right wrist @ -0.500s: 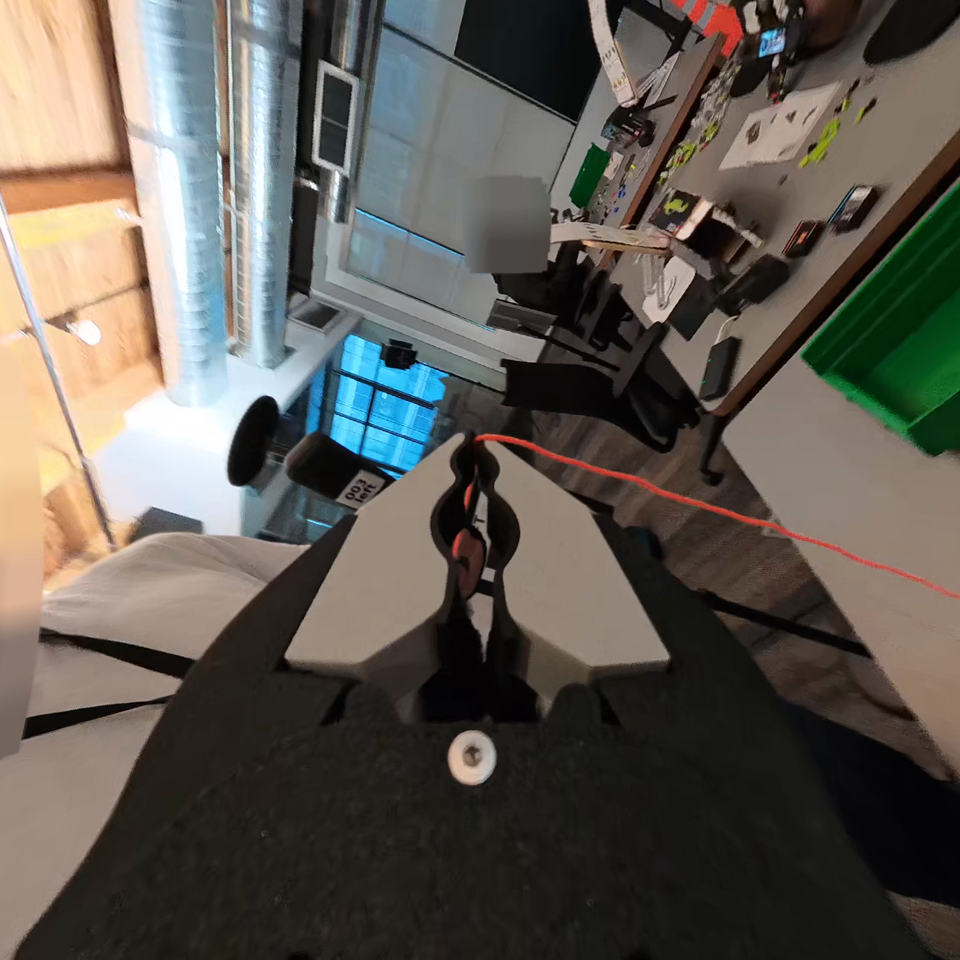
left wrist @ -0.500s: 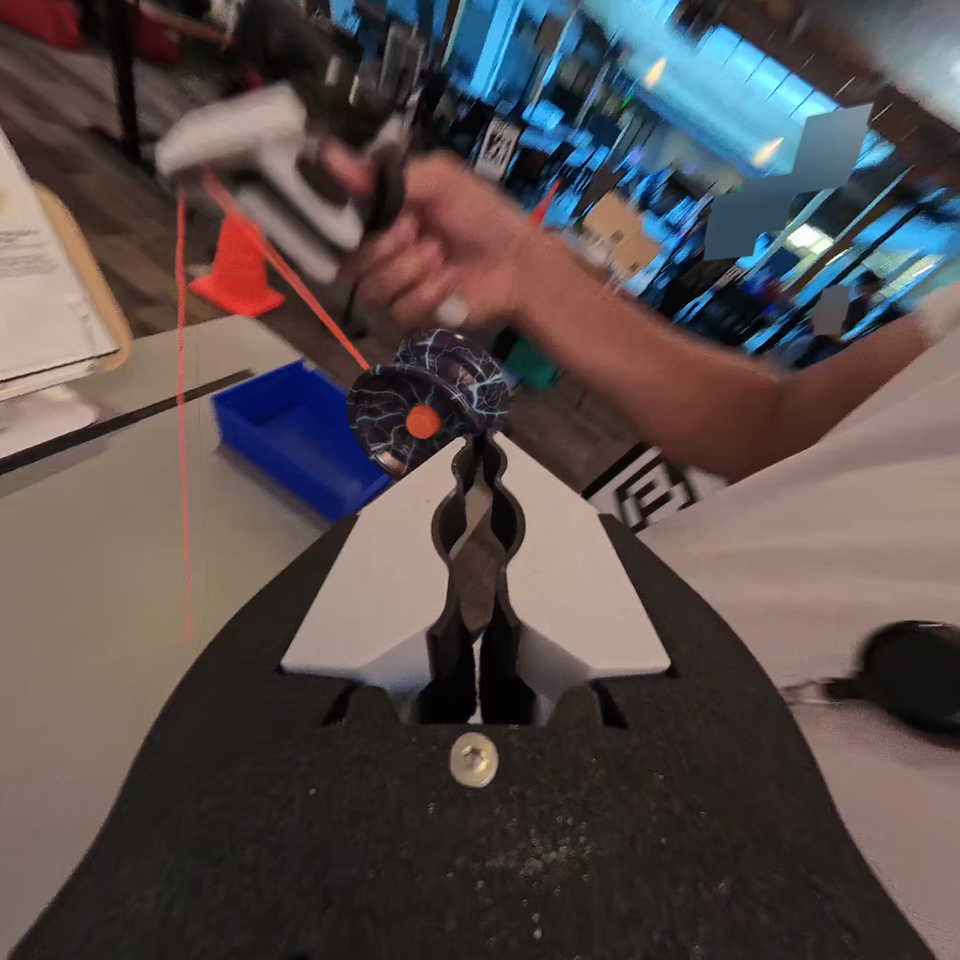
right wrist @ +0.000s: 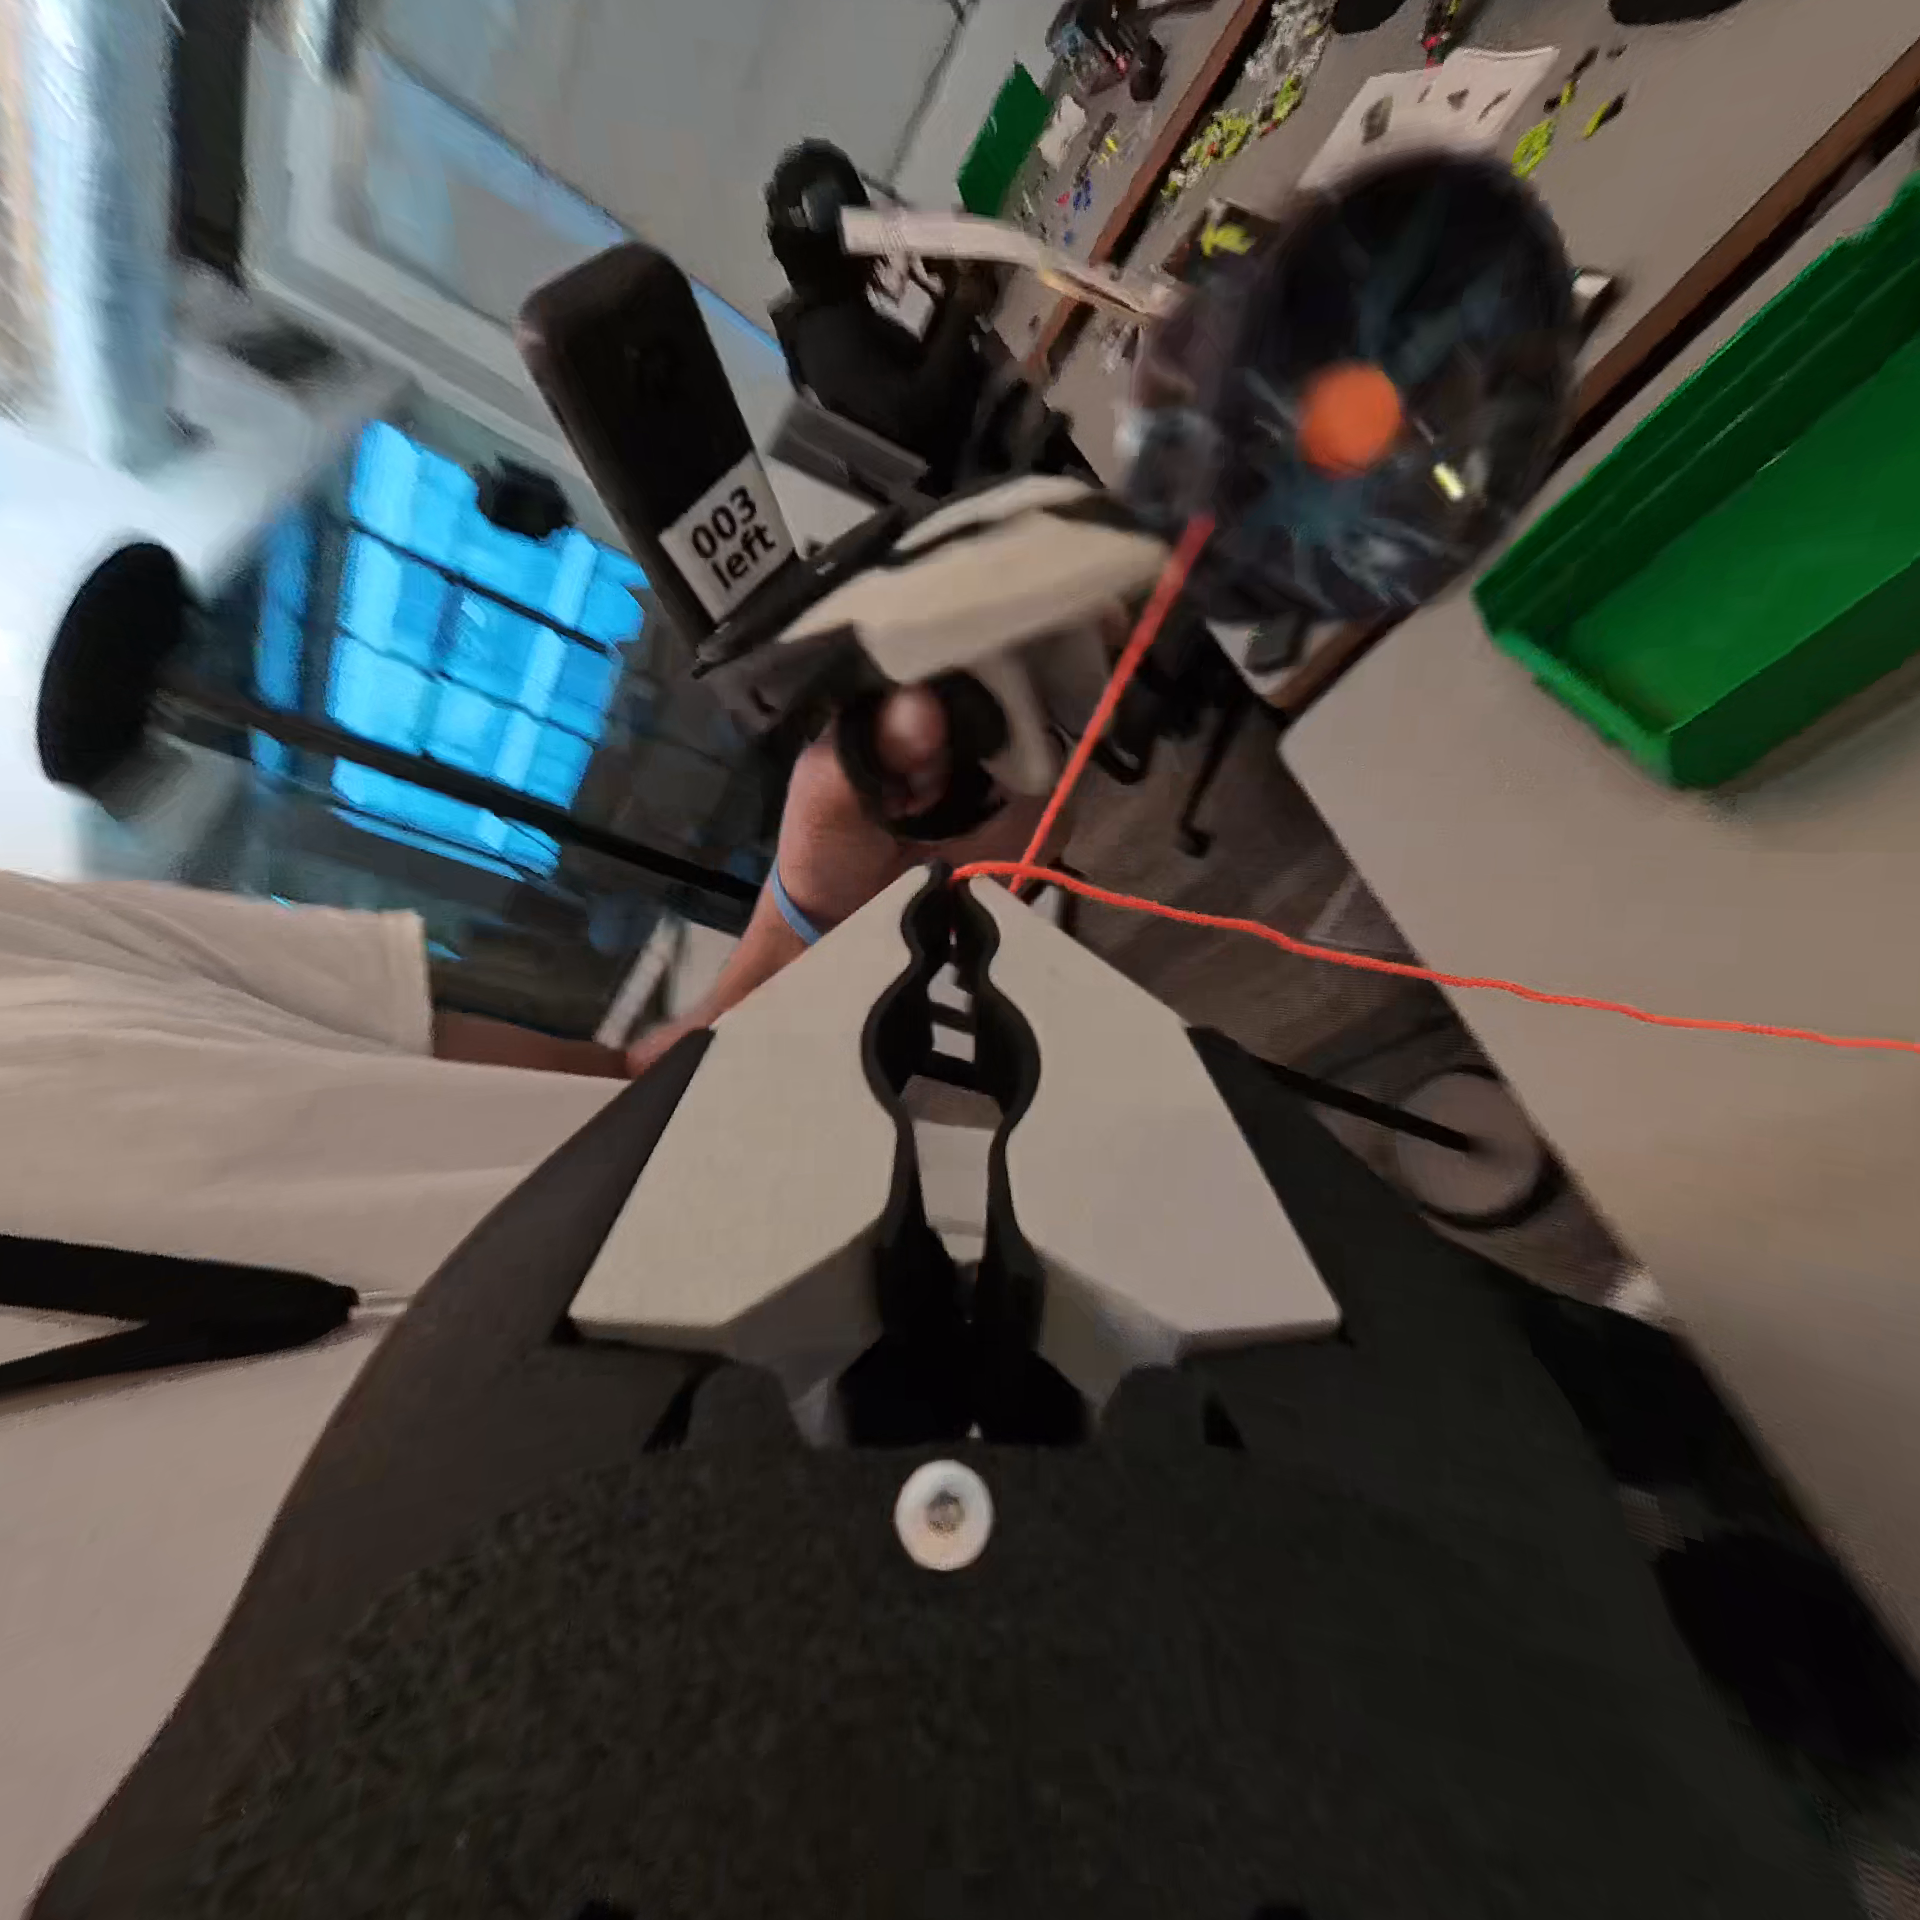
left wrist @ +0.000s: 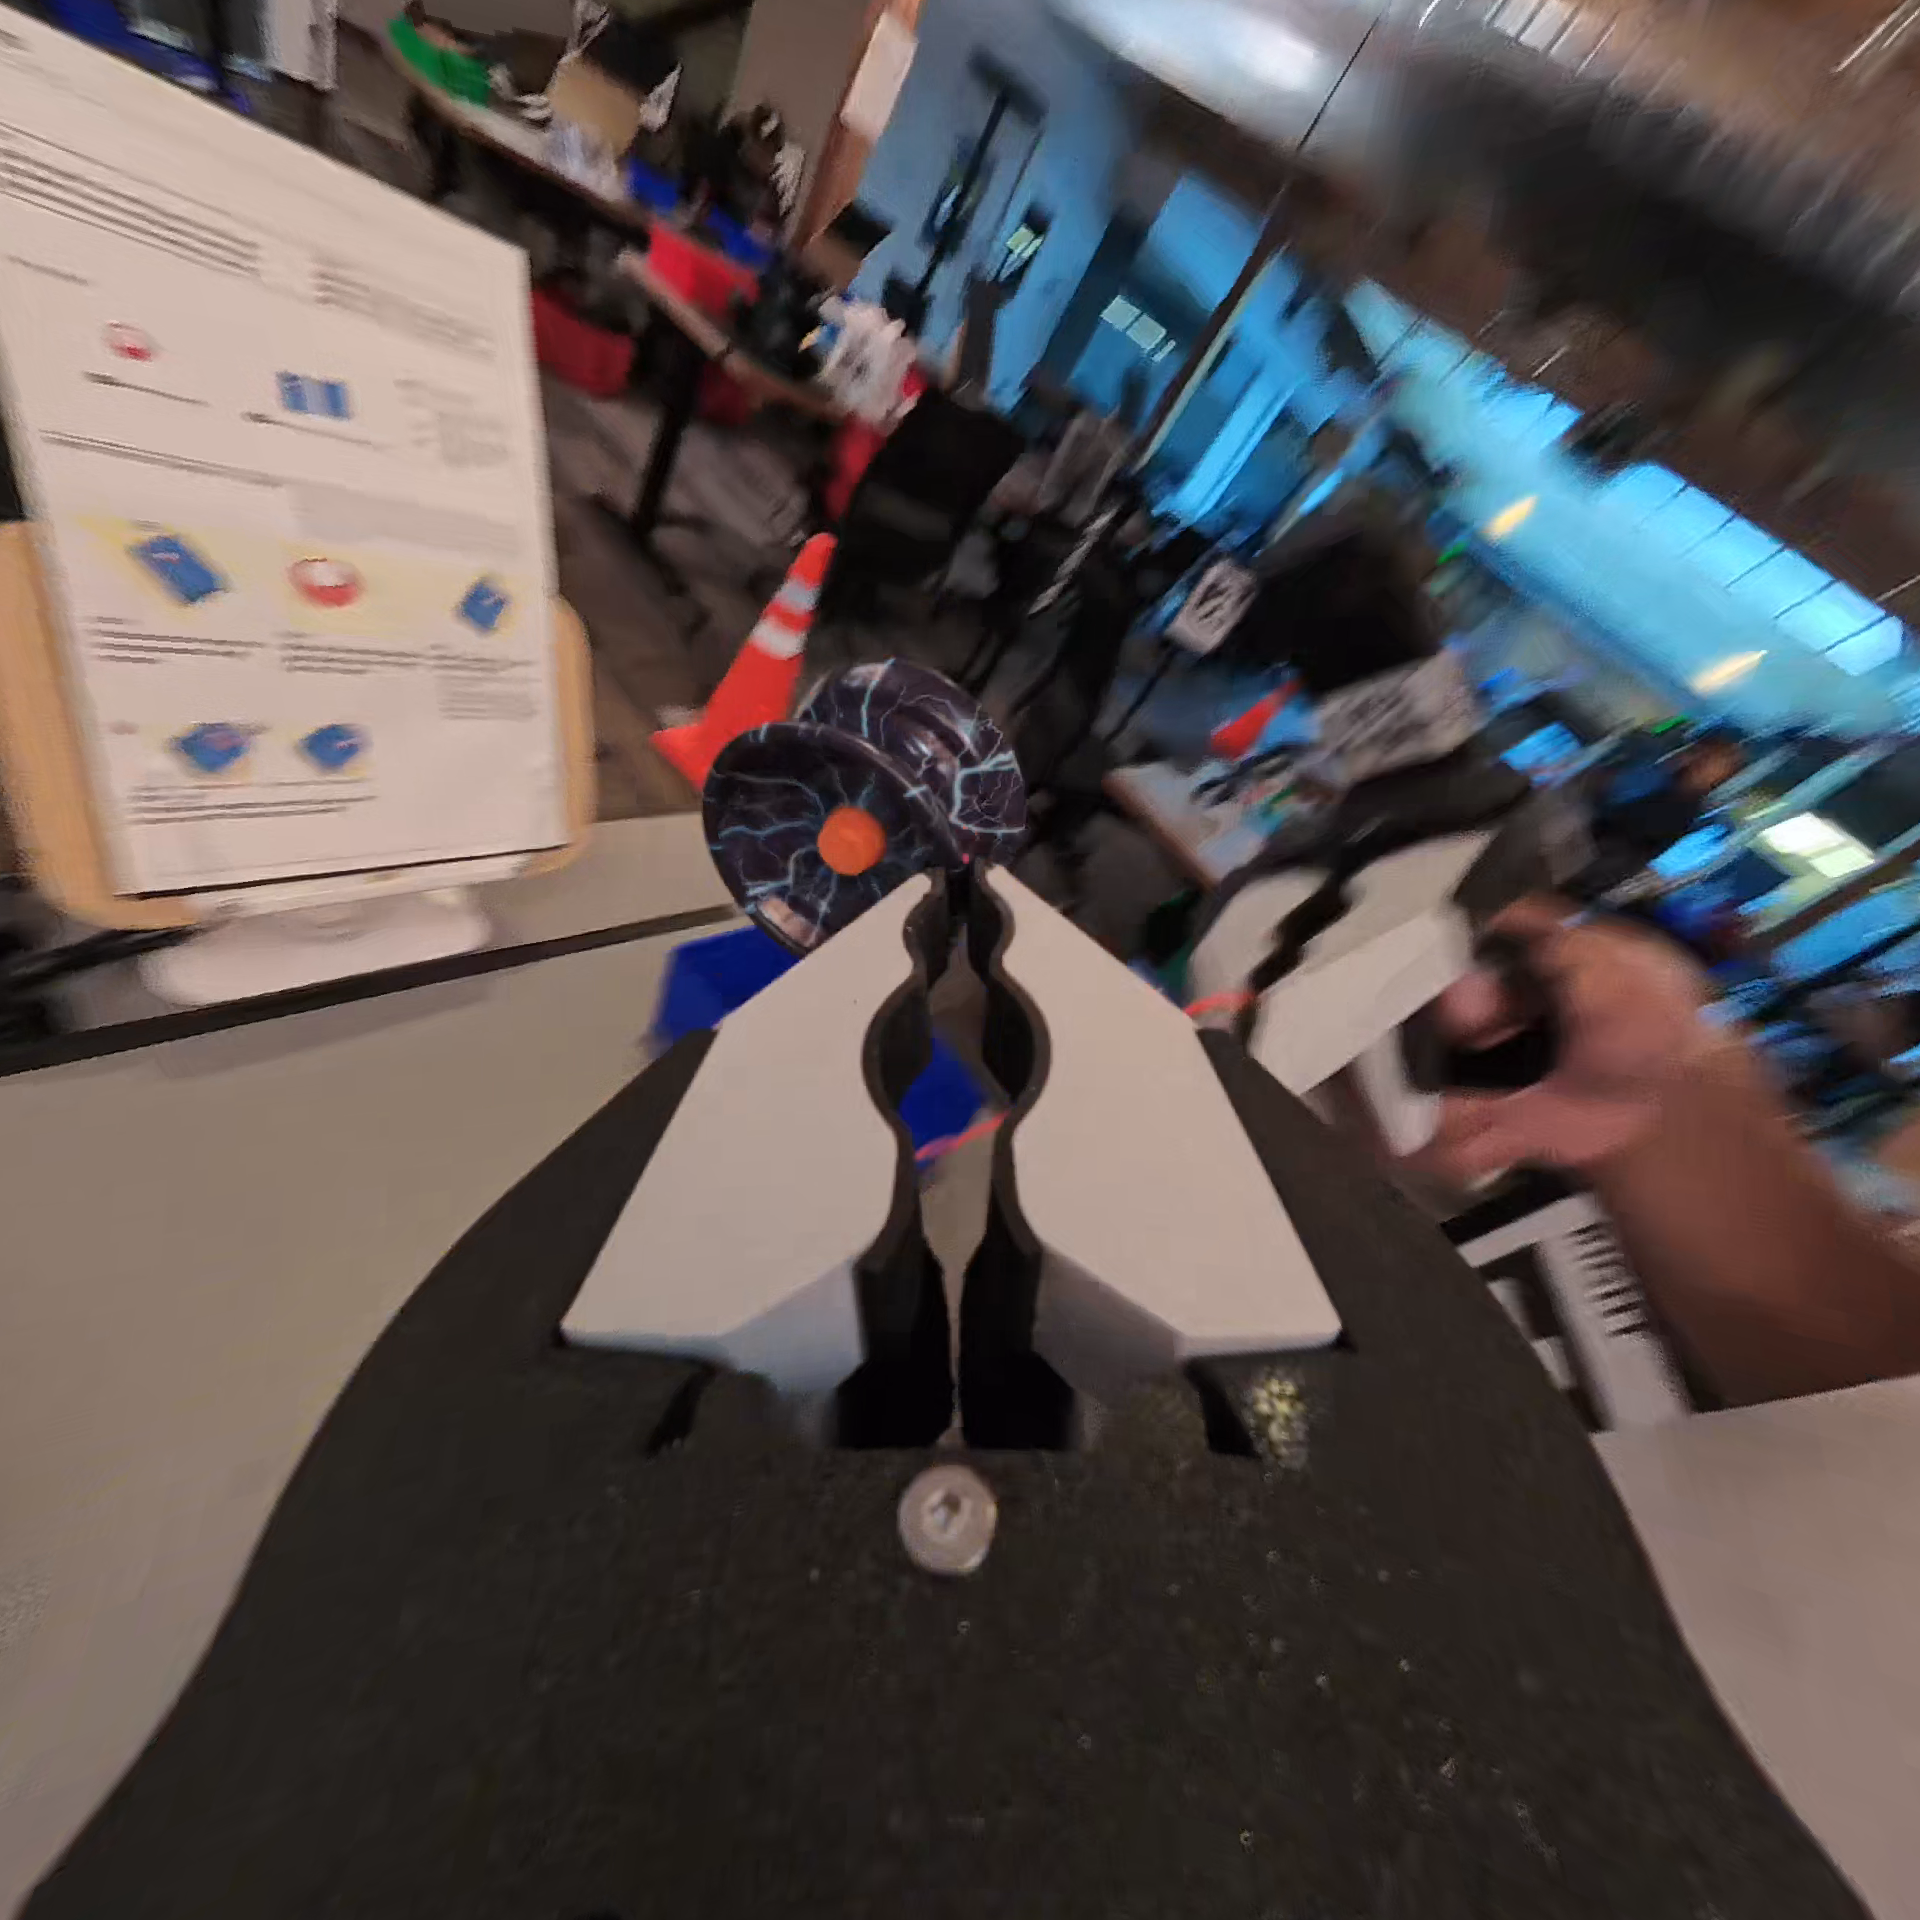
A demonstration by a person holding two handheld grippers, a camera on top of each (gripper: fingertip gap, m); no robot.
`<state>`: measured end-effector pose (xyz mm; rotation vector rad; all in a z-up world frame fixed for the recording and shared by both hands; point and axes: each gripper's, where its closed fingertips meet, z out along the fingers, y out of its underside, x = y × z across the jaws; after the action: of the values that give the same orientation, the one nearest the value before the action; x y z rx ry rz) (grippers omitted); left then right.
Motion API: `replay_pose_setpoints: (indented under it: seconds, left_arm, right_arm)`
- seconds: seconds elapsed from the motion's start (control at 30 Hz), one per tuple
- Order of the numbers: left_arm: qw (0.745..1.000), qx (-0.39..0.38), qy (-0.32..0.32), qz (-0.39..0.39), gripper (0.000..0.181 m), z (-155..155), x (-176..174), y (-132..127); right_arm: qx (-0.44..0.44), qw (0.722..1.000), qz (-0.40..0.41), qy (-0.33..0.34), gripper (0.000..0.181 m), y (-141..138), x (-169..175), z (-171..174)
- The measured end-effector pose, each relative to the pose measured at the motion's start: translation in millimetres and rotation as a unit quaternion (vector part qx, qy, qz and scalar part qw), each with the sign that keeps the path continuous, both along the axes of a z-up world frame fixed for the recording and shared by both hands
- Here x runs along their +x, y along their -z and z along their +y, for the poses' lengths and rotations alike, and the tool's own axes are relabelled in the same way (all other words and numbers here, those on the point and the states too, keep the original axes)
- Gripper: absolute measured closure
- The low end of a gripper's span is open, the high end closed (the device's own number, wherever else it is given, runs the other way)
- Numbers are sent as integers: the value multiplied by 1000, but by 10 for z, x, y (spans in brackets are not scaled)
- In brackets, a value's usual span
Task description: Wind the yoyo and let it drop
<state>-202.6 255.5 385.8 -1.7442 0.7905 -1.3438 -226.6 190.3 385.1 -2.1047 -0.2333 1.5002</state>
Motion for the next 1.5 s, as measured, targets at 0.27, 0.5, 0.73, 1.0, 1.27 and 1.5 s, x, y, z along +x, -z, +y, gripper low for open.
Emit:
replay_pose_setpoints:
  seconds: [0.27,0.5,0.73,1.0,1.27,1.5]
  left_arm:
    - [989,-63,97,-92,181,-564,132,-305]
    - [984,47,163,52,181,-1095,-4,100]
    - [941,163,134,264,181,-854,-92,895]
    - [976,101,28,189,181,-174,-45,709]
    - [997,-12,39,-63,181,-64,-38,-142]
    - [984,22,160,-74,181,-807,-55,-361]
  right_arm:
    - [-131,940,310,61,181,333,296,59]
    - [-137,931,331,62,181,383,608,307]
    - [-60,997,53,-2,181,305,317,273]
    - [0,998,-56,-22,181,210,154,29]
    - [-79,987,138,12,181,365,141,-33]
    - [-143,948,282,38,181,479,418,319]
